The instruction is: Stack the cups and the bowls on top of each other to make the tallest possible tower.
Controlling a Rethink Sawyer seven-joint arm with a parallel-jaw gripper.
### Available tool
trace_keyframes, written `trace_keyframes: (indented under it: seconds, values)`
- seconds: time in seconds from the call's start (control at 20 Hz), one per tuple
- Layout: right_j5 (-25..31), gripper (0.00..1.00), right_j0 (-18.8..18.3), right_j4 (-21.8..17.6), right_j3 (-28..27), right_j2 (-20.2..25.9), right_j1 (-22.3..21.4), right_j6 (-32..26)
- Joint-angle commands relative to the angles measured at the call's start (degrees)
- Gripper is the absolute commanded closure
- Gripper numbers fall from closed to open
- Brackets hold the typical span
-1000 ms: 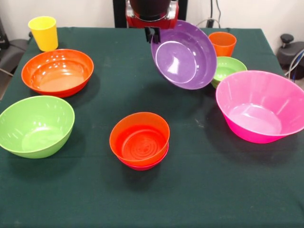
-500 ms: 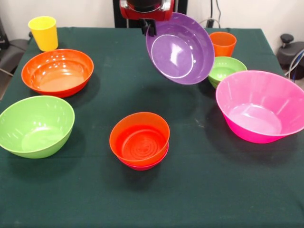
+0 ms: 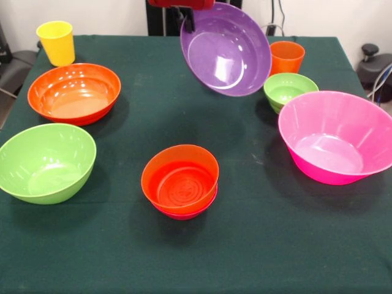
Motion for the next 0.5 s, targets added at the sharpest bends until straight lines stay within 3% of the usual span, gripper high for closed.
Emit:
trace_keyframes:
  seconds: [0.05, 0.5]
  values:
    - [-2.88, 1.00, -0.92, 0.77, 7.23, 3.23, -2.51, -6.02]
    - [-3.25, 1.00, -1.14, -1.27, 5.51, 2.91, -0.15, -5.44]
